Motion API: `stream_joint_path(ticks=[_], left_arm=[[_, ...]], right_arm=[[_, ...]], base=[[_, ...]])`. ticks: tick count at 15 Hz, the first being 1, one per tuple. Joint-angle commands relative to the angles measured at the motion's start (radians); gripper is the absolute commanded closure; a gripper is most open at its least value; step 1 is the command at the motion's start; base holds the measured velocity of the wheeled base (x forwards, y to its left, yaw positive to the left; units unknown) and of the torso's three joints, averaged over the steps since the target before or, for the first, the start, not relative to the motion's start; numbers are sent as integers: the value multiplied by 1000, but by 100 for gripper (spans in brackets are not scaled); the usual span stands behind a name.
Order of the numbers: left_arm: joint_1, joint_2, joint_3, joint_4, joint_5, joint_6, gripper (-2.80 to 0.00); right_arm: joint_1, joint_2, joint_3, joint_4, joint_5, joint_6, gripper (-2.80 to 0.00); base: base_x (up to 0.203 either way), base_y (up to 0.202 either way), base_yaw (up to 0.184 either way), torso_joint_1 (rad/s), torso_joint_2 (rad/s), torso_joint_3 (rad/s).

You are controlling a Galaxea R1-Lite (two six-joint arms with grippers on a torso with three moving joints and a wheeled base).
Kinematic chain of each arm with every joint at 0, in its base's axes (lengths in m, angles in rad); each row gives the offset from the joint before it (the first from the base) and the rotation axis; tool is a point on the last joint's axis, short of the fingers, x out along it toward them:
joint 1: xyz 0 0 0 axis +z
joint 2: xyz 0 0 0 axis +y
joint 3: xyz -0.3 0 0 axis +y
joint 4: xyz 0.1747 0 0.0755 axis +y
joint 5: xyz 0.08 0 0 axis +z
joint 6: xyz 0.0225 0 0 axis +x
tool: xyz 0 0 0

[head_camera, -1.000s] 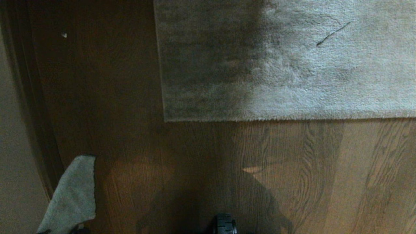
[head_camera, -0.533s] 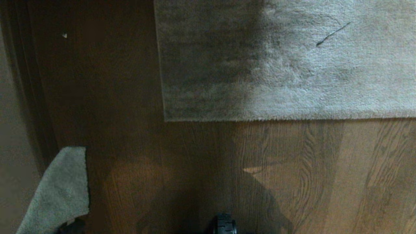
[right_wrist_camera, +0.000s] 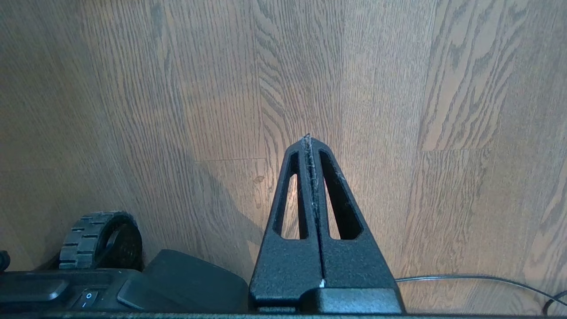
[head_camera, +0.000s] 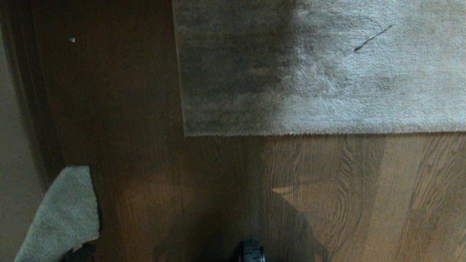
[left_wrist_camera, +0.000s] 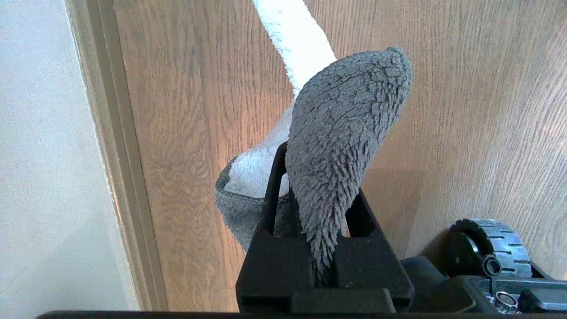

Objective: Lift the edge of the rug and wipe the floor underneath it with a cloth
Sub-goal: Lift up the carpet

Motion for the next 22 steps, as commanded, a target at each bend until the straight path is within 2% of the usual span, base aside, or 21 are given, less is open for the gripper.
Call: stream_joint_path(ticks=[1,22], left_arm=[[0,0,0,-1,0,0,0],[0,0,0,-1,0,-2,0]], right_arm=[[0,0,0,0,0,-1,0],[0,0,0,0,0,0,0]], base=[[0,0,0,0,0,0],[0,0,0,0,0,0]])
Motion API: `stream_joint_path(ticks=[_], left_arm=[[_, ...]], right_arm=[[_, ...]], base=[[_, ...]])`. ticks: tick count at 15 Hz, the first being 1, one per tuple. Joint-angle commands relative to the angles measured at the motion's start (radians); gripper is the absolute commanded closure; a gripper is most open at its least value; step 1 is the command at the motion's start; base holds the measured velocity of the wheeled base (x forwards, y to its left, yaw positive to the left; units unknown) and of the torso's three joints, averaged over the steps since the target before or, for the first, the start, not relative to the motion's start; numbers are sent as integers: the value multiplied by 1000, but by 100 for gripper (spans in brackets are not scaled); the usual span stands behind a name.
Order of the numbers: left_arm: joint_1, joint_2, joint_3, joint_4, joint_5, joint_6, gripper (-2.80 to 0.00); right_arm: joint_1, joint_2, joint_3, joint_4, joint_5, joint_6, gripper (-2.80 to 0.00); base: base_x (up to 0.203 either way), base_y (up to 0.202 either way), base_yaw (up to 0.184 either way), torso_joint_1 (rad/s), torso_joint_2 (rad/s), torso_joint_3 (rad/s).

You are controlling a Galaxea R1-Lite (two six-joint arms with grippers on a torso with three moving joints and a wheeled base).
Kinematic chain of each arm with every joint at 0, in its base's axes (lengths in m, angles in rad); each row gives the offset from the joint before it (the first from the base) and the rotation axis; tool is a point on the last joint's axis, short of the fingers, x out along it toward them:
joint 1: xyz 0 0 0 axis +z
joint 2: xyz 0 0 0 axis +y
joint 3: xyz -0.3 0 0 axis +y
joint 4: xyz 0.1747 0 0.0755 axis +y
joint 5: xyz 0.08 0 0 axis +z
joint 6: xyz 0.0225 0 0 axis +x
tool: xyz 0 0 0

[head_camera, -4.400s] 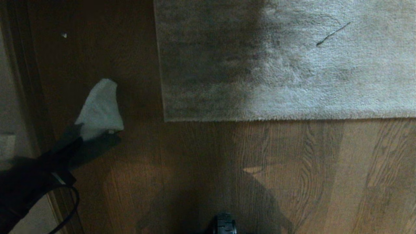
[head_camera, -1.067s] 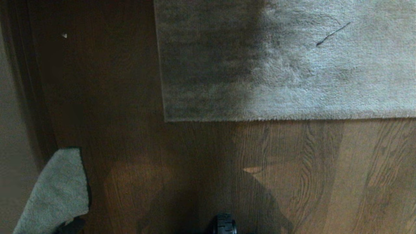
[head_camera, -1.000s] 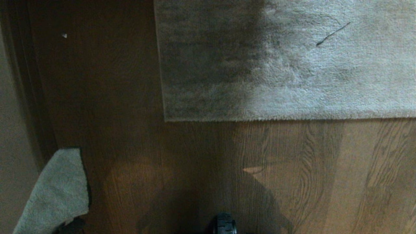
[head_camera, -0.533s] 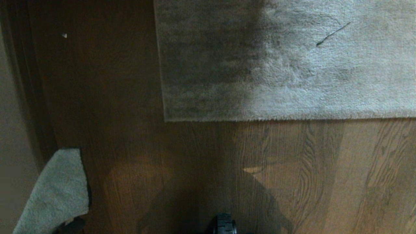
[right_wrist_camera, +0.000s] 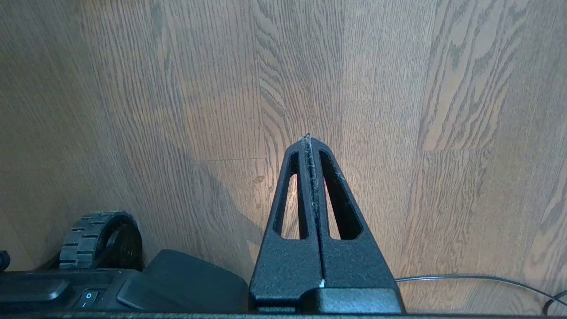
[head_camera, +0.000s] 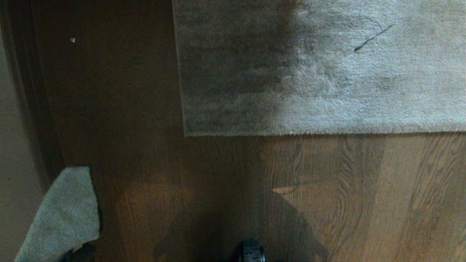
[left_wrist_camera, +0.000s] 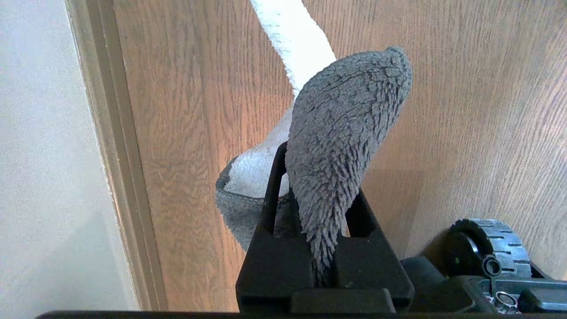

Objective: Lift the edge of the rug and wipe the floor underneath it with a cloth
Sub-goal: Lift up the carpet

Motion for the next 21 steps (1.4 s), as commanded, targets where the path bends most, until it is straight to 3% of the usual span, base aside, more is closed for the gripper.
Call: stream_joint_path(ticks=[1,15,18,21], left_arm=[[0,0,0,0,0,-1,0],[0,0,0,1,0,-1,0],[0,0,0,1,0,0,0],[0,0,1,0,0,-1,0]], right_arm=[[0,0,0,-1,0,-1,0],[0,0,0,-1,0,-10,0],[0,0,-8,-2,27,-100,0],[0,52,-85,13,72,-121,0]], base=[[0,0,0,0,0,0],[0,0,0,0,0,0],[0,0,0,0,0,0],[0,0,0,0,0,0]])
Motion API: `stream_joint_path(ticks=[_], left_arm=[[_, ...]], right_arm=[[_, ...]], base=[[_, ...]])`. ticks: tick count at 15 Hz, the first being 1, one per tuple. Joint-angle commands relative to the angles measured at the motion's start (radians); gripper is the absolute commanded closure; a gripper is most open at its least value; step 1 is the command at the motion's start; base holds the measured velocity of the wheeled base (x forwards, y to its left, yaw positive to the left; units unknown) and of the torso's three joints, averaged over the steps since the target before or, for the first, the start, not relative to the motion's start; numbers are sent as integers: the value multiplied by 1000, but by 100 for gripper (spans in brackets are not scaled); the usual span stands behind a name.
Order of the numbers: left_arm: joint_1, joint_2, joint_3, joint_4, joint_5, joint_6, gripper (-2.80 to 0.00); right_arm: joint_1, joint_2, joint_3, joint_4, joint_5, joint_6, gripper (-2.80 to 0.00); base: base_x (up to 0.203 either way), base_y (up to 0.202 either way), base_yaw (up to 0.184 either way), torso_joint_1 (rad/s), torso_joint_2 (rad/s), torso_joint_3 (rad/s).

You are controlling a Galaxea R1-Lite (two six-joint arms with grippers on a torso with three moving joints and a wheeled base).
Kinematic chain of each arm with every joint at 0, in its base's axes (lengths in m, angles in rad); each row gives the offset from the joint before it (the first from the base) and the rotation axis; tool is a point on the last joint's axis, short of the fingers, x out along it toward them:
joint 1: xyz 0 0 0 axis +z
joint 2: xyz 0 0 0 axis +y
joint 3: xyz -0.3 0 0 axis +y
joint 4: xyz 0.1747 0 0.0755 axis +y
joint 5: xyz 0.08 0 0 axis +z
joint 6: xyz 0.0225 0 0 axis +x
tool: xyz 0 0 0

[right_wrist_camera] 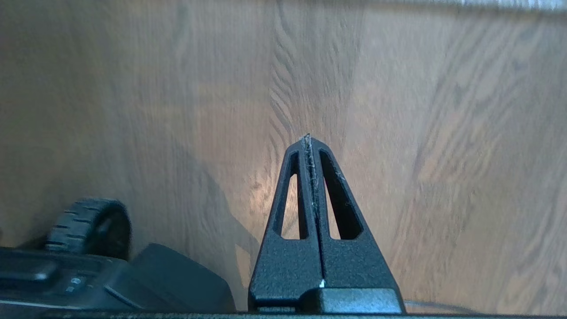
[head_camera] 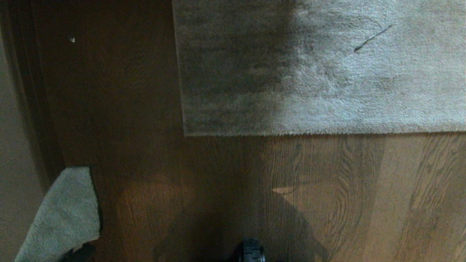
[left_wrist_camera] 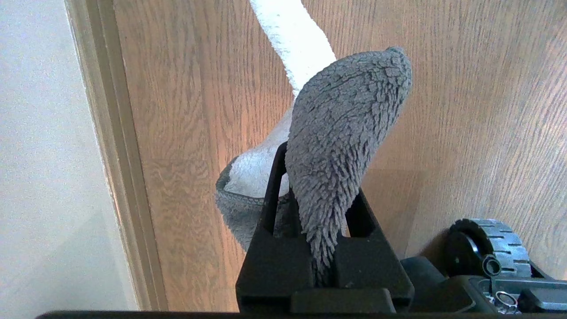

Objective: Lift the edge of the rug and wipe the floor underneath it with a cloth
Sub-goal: Lift up the carpet

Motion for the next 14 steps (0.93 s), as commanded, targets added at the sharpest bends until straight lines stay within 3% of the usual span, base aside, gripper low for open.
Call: stream_joint_path(ticks=[1,6,10,14], left_arm=[[0,0,0,-1,0,-1,0],[0,0,0,-1,0,-1,0],[0,0,0,0,0,-1,0],[0,0,0,-1,0,-1,0]], right_arm=[[0,86,-65,-3,12,-2,0],[1,330,-227,-14,82,-12,0],[2,559,-306,-115,140,-20,0],[6,766,-307,-223,271,-19,0]], base=[[0,0,0,0,0,0],[0,0,0,0,0,0],[0,0,0,0,0,0],[0,0,0,0,0,0]])
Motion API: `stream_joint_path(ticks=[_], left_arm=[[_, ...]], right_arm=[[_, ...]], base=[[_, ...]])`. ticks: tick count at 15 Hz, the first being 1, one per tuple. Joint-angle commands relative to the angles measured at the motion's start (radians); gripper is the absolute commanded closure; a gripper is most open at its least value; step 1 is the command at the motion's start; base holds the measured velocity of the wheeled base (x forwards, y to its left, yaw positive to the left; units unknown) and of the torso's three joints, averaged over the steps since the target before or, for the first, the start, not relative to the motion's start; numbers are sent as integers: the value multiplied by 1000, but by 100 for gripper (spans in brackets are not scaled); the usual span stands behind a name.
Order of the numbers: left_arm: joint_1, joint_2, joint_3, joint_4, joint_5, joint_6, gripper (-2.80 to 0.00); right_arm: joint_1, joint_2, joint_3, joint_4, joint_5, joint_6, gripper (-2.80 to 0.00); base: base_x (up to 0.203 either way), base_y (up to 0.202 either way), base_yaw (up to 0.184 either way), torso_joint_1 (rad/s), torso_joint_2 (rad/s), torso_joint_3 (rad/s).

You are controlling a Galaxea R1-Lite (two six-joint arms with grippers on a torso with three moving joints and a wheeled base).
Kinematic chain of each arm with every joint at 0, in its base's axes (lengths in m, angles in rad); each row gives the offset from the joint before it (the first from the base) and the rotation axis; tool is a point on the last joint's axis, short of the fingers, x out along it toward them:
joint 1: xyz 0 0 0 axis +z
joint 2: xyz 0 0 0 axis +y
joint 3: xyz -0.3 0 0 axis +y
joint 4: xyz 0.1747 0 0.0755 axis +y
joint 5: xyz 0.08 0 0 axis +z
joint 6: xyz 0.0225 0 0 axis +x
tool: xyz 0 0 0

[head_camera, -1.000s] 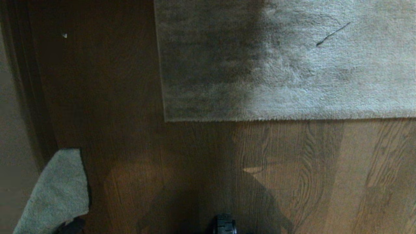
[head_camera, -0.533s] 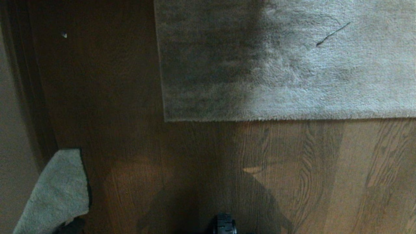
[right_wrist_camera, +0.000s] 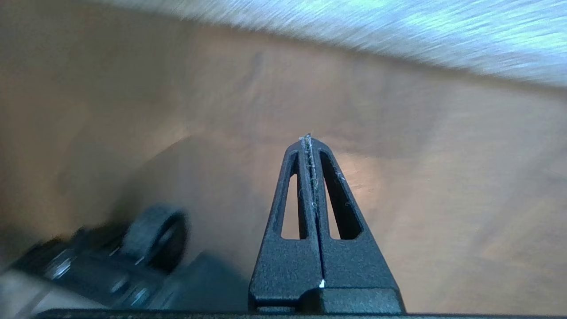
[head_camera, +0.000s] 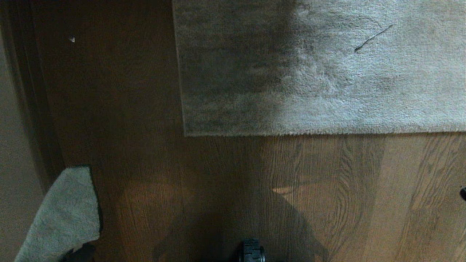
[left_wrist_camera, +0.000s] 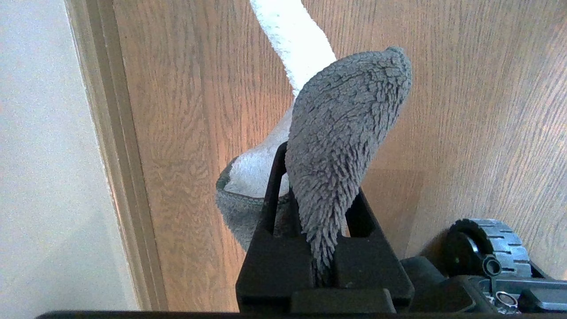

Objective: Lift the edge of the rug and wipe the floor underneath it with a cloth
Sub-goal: Lift up the carpet

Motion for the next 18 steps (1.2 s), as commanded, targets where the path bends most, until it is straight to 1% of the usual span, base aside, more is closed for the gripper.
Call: stream_joint_path(ticks=[1,2,3,5,8,10,11,15,17,18], left_arm=[[0,0,0,-1,0,-1,0],[0,0,0,-1,0,-1,0],[0,0,0,0,0,-1,0],[0,0,0,-1,0,-1,0],[0,0,0,0,0,-1,0],[0,0,0,-1,0,-1,0],[0,0,0,-1,0,-1,0],[0,0,0,-1,0,-1,0],[0,0,0,-1,0,-1,0],[0,0,0,-1,0,-1,0]], right_arm=[[41,151,7,-18,55,2,0],[95,185,13,-35,64,29,0],[130,236,18,-69,70,69,0],[171,353,40,-175,74,114,0],[188,537,91,-401,76,158,0],[190,648,128,-564,74,175,0],[191,694,138,-624,74,179,0],[192,824,142,-791,71,183,0],[192,832,143,-825,52,193,0],[192,833,138,-829,45,226,0]], base=[[0,0,0,0,0,0],[0,0,0,0,0,0],[0,0,0,0,0,0],[0,0,0,0,0,0],[0,0,0,0,0,0],[0,0,0,0,0,0],[0,0,0,0,0,0],[0,0,0,0,0,0],[0,0,0,0,0,0],[0,0,0,0,0,0]])
